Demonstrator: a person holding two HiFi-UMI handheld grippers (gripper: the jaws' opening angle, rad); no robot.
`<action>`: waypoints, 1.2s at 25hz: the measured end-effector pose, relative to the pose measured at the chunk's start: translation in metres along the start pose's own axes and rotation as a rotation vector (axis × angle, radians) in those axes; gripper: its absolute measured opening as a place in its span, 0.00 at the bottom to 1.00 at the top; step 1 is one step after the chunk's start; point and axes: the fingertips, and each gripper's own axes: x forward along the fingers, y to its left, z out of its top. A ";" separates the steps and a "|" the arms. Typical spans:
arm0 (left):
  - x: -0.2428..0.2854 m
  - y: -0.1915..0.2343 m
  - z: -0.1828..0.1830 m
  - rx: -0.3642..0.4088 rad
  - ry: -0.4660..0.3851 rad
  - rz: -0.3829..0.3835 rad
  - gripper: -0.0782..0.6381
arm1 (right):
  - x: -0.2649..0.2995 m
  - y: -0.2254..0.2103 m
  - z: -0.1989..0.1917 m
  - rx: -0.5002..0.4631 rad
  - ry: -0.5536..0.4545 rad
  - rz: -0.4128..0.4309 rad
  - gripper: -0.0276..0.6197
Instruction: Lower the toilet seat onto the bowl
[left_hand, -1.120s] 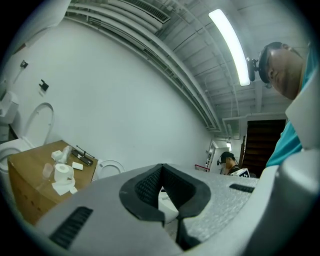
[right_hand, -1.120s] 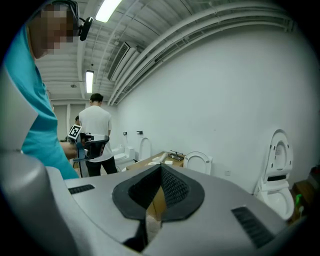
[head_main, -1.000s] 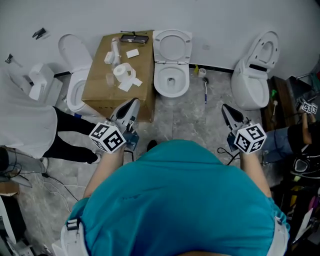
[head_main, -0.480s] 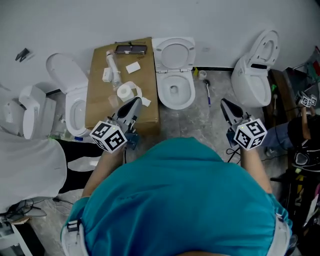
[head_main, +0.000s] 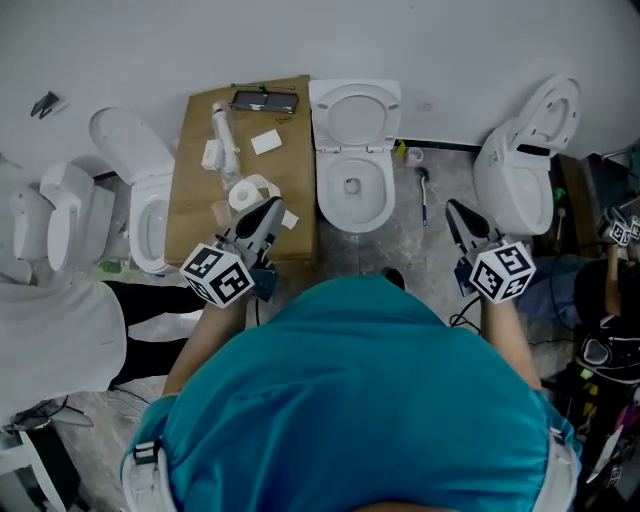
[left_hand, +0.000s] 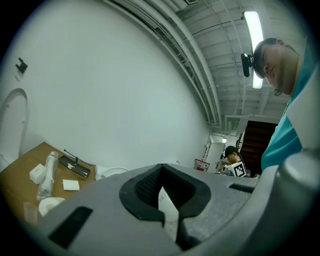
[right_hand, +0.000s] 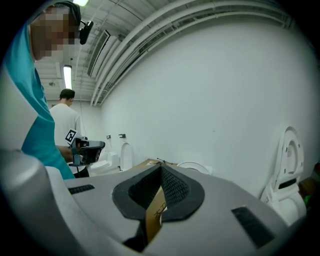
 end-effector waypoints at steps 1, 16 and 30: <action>0.011 0.000 -0.001 0.007 -0.002 0.018 0.11 | 0.005 -0.015 0.000 0.002 0.000 0.018 0.03; 0.222 -0.041 -0.005 0.013 -0.036 0.251 0.11 | 0.071 -0.234 0.040 -0.026 0.048 0.301 0.03; 0.203 0.043 0.003 -0.001 -0.062 0.237 0.11 | 0.166 -0.199 0.050 -0.071 0.079 0.317 0.03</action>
